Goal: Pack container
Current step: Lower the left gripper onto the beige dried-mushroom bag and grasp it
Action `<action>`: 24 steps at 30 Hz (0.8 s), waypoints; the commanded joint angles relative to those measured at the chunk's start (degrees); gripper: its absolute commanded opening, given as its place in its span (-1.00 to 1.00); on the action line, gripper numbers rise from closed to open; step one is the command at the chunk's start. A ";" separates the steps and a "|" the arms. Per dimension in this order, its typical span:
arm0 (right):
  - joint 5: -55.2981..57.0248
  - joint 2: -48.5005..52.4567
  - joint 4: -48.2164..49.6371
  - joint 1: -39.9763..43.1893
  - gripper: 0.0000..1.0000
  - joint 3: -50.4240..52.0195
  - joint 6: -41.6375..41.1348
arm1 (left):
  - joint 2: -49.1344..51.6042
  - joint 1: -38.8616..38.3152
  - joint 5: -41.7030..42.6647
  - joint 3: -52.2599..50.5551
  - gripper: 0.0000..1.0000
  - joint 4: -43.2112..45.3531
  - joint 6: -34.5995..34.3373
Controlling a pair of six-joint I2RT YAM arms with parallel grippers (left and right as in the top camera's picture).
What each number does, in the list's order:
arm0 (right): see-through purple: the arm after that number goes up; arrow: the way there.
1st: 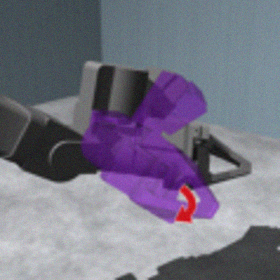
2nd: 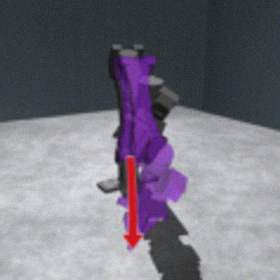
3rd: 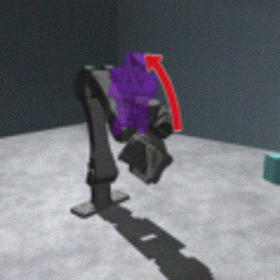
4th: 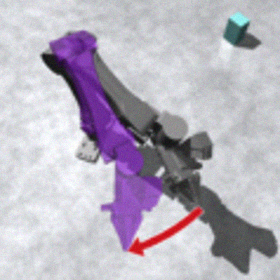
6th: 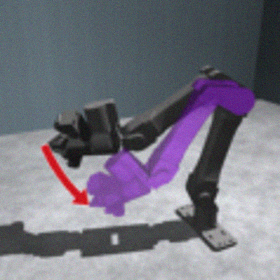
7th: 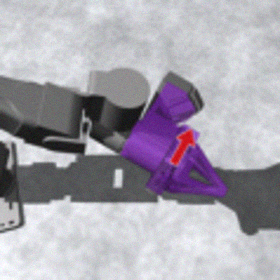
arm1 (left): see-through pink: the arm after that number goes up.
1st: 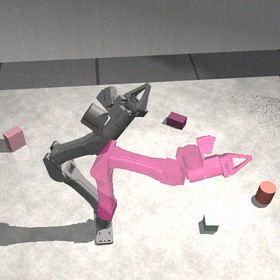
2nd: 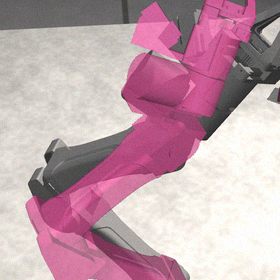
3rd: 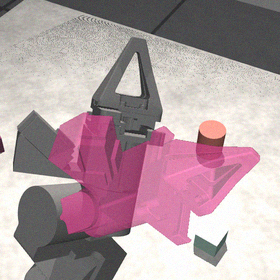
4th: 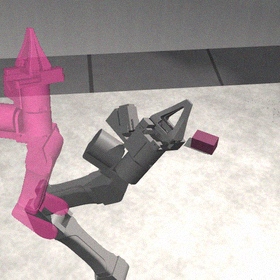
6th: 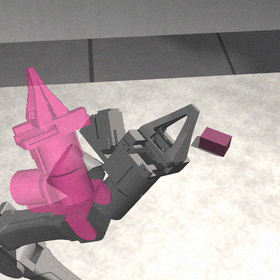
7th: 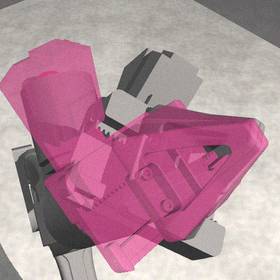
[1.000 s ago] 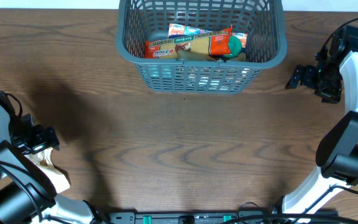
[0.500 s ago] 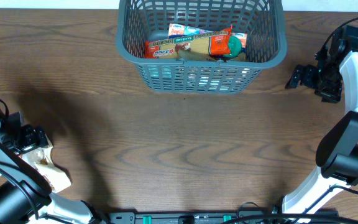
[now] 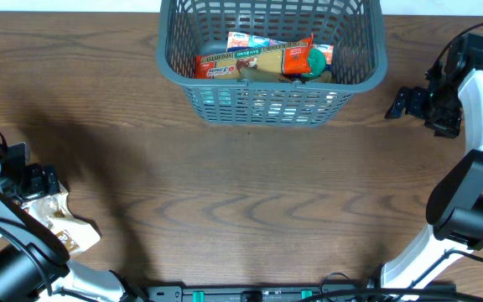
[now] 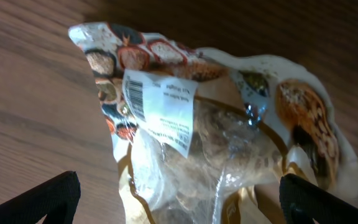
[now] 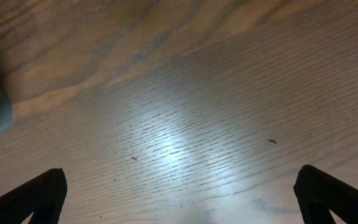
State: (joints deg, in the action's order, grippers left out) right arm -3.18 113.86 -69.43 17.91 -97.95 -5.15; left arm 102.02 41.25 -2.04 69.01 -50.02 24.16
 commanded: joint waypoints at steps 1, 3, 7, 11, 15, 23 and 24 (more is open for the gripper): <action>0.13 -0.31 0.28 -0.33 0.99 0.15 0.96 | 0.85 0.15 0.20 -1.22 0.99 -0.83 -1.90; 0.13 -0.31 0.55 -0.33 0.99 0.15 0.94 | 0.85 0.13 0.85 -2.08 0.98 -0.90 -1.99; 0.13 -0.31 1.01 -0.26 0.99 0.15 0.96 | 0.85 0.13 3.63 -5.42 0.97 0.76 -1.97; 0.13 -0.31 1.01 -0.26 0.99 0.15 0.98 | 0.85 0.13 4.02 -9.99 0.97 5.75 -1.97; 0.15 -0.31 0.66 -0.26 0.98 0.15 0.98 | 0.85 0.15 4.31 -12.55 0.97 9.73 -1.97; 0.15 -0.31 0.46 -0.26 0.98 0.15 1.01 | 0.85 0.15 6.32 -13.62 0.33 11.80 -1.95; 0.15 -0.31 0.46 -0.26 0.98 0.15 1.01 | 0.85 0.13 6.86 -13.62 0.23 11.98 -1.95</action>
State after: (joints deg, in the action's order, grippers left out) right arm -3.16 113.86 -68.95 17.91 -97.95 -5.13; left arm 102.00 41.21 3.44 56.71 -38.57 22.37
